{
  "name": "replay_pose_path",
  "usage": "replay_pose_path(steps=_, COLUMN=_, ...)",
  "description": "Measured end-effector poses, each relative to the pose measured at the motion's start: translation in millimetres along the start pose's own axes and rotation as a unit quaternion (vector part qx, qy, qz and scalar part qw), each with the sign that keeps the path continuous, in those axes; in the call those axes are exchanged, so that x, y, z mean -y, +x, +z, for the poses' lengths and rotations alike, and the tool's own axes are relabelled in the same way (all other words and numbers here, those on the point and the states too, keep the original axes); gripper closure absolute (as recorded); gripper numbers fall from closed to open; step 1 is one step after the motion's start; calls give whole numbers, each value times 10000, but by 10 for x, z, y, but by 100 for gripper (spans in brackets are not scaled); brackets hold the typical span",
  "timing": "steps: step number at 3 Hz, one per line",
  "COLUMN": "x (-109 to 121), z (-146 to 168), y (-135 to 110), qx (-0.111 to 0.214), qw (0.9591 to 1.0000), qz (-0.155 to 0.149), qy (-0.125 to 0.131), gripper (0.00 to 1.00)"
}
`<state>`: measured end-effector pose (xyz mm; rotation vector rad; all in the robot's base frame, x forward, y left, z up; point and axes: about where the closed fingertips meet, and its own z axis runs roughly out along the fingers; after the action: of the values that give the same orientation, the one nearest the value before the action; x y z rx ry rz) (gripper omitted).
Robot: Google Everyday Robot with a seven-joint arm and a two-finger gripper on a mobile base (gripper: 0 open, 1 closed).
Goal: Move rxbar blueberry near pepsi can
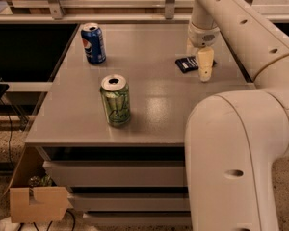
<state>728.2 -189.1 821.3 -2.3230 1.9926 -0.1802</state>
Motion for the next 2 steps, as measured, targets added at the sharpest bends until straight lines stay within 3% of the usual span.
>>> replay_pose_path(steps=1, x=12, z=-92, y=4, qx=0, qw=10000, qz=2, qy=1, gripper=86)
replay_pose_path(steps=2, x=18, z=-141, y=6, qx=2, qw=10000, qz=4, qy=3, gripper=100)
